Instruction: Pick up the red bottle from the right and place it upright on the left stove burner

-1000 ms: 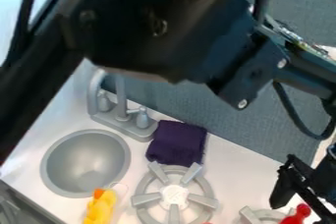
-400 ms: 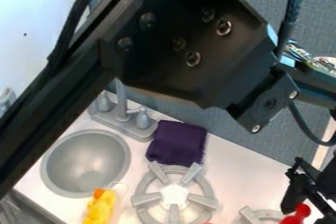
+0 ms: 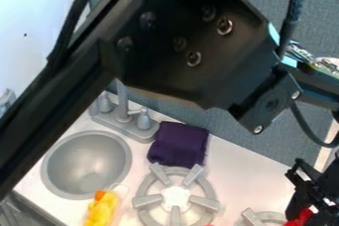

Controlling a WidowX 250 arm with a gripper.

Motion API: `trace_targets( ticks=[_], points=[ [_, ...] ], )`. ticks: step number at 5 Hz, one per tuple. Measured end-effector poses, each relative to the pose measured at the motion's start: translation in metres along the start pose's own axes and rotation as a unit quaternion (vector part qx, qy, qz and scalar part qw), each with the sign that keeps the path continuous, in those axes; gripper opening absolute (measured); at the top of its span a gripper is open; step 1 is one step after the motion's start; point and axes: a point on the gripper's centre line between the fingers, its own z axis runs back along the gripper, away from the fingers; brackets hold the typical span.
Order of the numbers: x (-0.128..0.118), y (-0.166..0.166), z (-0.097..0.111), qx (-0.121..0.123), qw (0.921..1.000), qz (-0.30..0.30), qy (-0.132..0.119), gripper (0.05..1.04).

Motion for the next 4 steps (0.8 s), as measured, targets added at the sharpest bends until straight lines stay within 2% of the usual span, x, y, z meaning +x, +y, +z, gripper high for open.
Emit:
trace_targets(
  ticks=[1,2,3,4],
  points=[
    [-0.023,0.005,-0.001,0.009,0.9996,0.026,0.003,0.336],
    [-0.060,0.007,0.029,-0.009,0.9979,0.031,-0.055,0.336],
    [-0.084,0.005,0.048,-0.031,0.9938,0.046,-0.096,0.336],
    [-0.094,0.022,0.035,-0.046,0.9928,0.086,-0.069,0.336]
  ],
)
